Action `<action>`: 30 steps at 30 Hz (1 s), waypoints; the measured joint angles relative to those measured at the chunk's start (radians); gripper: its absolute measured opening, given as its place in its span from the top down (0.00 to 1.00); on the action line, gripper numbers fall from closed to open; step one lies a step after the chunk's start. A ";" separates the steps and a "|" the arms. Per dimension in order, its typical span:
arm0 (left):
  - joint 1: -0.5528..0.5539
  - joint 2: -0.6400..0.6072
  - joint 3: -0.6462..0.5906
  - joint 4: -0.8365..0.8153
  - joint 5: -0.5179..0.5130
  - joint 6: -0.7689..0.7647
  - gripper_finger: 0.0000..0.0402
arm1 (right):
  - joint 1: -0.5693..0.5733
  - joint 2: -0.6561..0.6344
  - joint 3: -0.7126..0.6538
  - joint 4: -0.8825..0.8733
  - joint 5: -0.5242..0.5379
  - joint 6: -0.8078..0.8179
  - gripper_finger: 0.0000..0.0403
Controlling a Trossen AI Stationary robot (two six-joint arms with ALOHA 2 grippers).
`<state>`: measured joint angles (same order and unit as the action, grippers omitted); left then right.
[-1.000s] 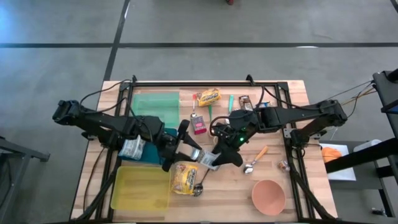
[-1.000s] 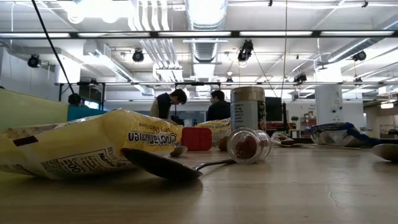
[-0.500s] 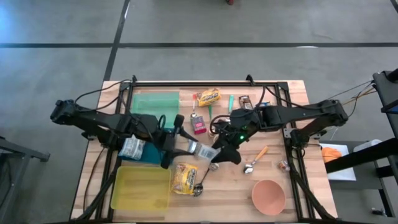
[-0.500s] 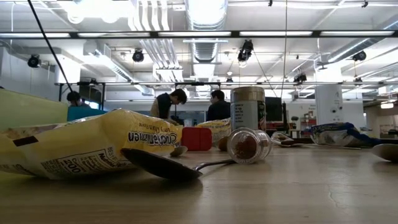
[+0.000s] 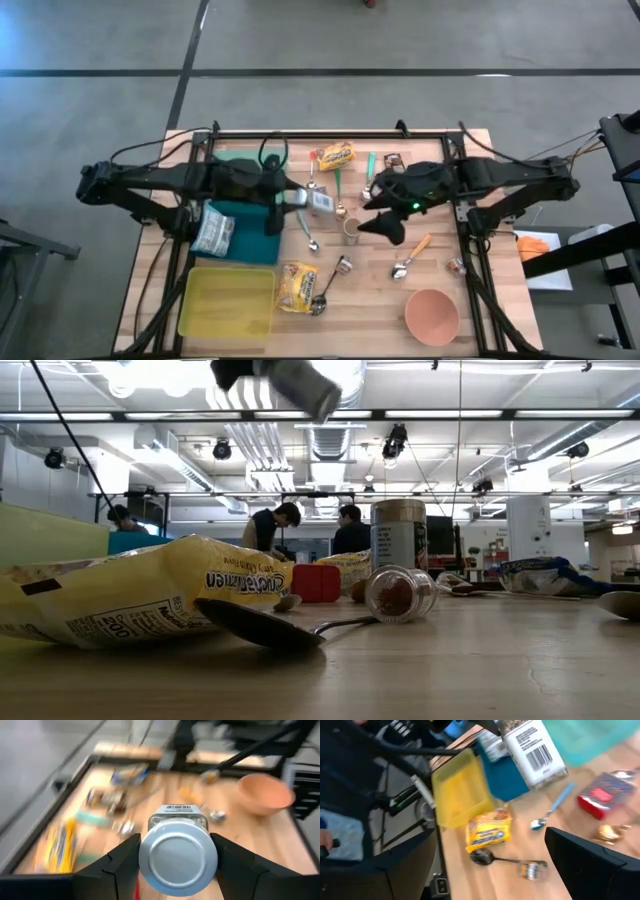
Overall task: Pick & Place Food Item
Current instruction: Put the white seasoning bottle into the light blue bin
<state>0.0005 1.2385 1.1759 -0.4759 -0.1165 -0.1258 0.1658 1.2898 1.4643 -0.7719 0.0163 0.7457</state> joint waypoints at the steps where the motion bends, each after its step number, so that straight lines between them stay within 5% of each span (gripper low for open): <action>1: 0.024 0.000 -0.001 -0.031 0.000 -0.034 0.47 | 0.000 -0.011 0.000 -0.018 0.018 0.005 0.09; 10: 0.306 0.002 0.068 -0.408 -0.002 -0.311 0.47 | 0.000 -0.029 -0.008 -0.158 0.066 0.007 0.09; 21: 0.660 0.030 0.098 -0.750 0.002 -0.320 0.47 | 0.000 -0.015 -0.013 -0.199 0.071 -0.050 0.08; 30: 0.741 0.137 0.060 -0.827 -0.095 -0.270 0.47 | 0.000 -0.027 -0.014 -0.292 0.093 -0.044 0.08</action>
<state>0.7414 1.3757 1.2362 -1.3029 -0.2113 -0.3960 0.1658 1.2628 1.4506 -1.0639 0.1090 0.7021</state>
